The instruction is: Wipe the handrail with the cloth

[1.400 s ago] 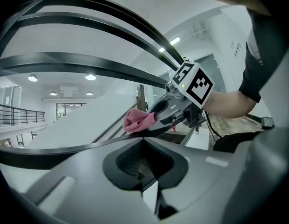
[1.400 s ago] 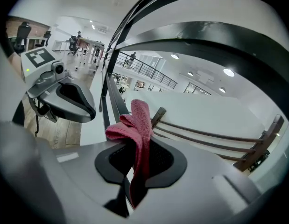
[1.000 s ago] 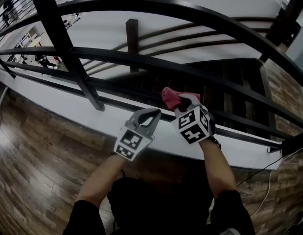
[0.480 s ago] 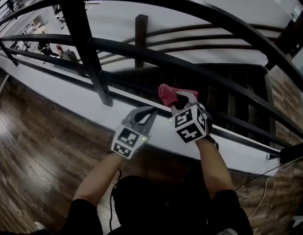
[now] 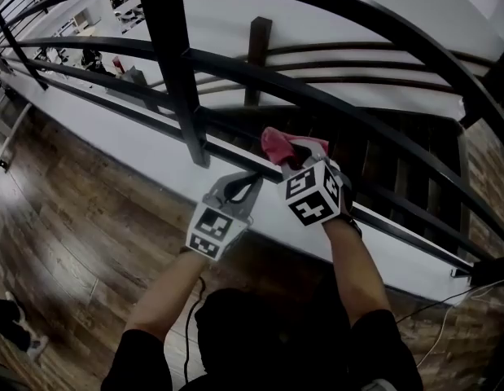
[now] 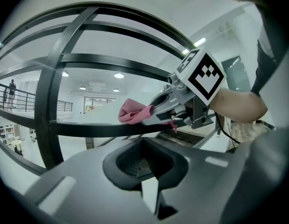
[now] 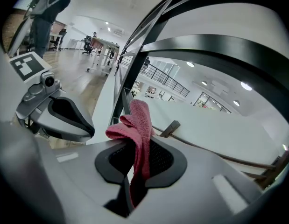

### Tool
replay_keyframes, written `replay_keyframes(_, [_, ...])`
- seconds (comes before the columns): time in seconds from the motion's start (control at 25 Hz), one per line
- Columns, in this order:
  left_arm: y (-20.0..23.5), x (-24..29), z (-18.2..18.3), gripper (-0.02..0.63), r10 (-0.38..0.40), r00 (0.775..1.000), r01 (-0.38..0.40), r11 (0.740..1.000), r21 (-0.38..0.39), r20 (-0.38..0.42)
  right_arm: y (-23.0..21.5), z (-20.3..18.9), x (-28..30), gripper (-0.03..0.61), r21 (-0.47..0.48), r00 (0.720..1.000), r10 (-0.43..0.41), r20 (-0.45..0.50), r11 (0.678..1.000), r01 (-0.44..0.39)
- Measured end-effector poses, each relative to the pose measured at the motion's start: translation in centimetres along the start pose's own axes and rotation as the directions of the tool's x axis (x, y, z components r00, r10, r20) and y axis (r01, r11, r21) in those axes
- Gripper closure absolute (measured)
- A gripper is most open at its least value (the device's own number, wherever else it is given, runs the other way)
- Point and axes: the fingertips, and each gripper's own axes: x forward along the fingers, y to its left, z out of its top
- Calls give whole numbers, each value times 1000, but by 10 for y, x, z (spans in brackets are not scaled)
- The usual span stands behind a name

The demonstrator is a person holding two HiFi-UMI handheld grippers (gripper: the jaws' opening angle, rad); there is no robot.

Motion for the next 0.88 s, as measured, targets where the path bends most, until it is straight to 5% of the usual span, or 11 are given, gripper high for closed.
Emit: replay_keyframes(0.88, [68, -45, -12, 614, 164, 986, -161, 984, -76, 36, 37, 88, 67, 528, -51, 997, 72, 15, 996, -71])
